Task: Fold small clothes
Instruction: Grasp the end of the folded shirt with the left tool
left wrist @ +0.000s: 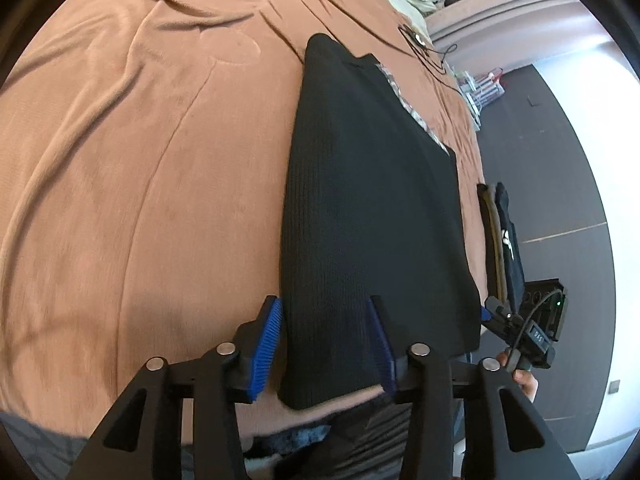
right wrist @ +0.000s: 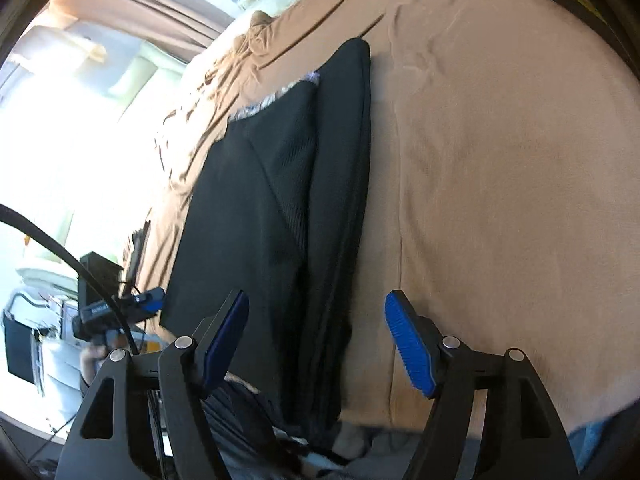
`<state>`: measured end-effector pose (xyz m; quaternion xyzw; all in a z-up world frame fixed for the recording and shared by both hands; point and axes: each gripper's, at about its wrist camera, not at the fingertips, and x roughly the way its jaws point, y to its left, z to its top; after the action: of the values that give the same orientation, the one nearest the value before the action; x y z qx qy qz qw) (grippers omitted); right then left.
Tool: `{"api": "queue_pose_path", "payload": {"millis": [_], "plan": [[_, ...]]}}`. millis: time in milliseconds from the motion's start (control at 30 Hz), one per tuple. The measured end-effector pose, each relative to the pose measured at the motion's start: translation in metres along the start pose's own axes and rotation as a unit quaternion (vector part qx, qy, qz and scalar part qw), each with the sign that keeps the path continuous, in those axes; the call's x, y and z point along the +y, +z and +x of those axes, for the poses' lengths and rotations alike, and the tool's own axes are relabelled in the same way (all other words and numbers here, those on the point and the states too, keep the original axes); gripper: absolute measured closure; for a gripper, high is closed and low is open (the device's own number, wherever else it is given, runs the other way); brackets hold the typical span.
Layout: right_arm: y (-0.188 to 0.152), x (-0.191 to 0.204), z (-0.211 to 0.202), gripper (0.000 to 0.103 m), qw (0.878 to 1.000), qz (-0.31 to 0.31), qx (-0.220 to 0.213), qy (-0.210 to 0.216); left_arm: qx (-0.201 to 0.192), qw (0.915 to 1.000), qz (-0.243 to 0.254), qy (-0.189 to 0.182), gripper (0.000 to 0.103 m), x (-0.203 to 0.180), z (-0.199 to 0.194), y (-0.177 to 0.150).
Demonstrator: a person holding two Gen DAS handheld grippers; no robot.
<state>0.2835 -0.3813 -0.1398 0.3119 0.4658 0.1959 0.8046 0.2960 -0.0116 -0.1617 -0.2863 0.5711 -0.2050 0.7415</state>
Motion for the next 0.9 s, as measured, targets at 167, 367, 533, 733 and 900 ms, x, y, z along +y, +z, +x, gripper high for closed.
{"api": "queue_pose_path", "payload": {"millis": [167,367,533,733,900], "plan": [[0.025,-0.010,0.020,0.034,1.000,0.007,0.008,0.008,-0.001,0.9998,-0.018,0.000,0.057,0.007,0.013,0.019],[0.046,-0.015,0.049,0.034,0.999,0.019,0.009,0.032,-0.004,0.9996,-0.026,-0.008,0.057,0.008,0.026,0.044],[0.065,-0.020,0.068,0.037,0.999,0.017,0.009,0.043,-0.005,0.9996,-0.028,-0.010,0.058,0.006,0.036,0.074],[0.095,-0.022,0.094,0.039,0.998,0.020,0.018,0.063,-0.006,0.9995,-0.030,-0.012,0.058,0.005,0.048,0.104],[0.114,-0.019,0.110,0.039,0.997,0.011,0.023,0.072,-0.010,0.9992,-0.033,-0.019,0.058,0.002,0.057,0.126]]}}
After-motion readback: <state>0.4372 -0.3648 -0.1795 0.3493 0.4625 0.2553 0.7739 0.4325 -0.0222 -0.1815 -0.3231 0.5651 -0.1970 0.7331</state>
